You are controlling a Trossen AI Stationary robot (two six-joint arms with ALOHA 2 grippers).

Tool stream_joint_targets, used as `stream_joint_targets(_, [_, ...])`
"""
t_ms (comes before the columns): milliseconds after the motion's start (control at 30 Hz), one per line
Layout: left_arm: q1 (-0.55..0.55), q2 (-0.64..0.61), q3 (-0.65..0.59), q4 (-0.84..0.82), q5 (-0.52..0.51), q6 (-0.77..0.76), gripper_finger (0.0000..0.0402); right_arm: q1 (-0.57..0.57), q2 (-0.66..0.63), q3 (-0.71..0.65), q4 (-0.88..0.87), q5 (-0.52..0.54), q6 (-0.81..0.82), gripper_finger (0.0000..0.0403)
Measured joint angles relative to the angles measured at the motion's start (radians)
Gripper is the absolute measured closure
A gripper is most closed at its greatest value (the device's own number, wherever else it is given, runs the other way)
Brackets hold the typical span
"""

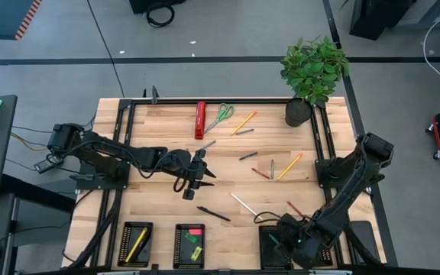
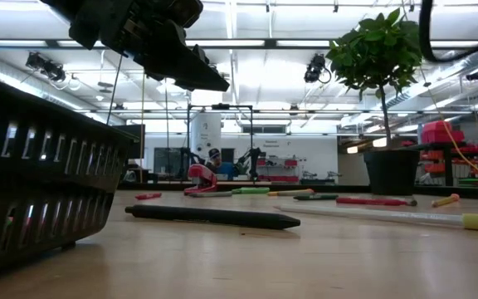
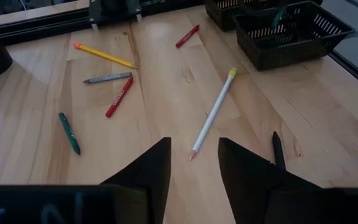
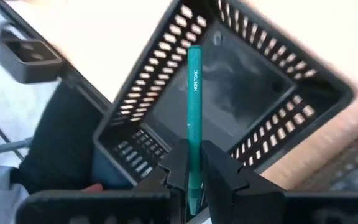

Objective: Sort crayons/erasers/pens/pencils in bins
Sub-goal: Put the bottom green crayon into the middle right black bin, then put the white pencil into the right black bin

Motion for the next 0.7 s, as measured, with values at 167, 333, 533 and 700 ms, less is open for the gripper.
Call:
stream_joint_targets(167, [0.000,0.000,0.000,0.000,0.000,-0.001,0.0265,0.000,0.043,0.000,-0.007,-0.044,0.049,0.0356])
stream_joint_targets(333, [0.000,0.000,0.000,-0.001,0.000,-0.002,0.0264,-0.002,0.045,0.000,-0.006,0.006,0.063,0.0328])
stream_joint_targets(533, [0.000,0.000,0.000,-0.001,0.000,-0.002,0.0256,-0.014,0.042,0.000,-0.011,0.020,0.051,0.0288])
stream_joint_targets(700, [0.000,0.000,0.000,-0.002,0.000,-0.003,0.0261,-0.058,0.006,-0.001,-0.043,0.032,-0.036,0.0269])
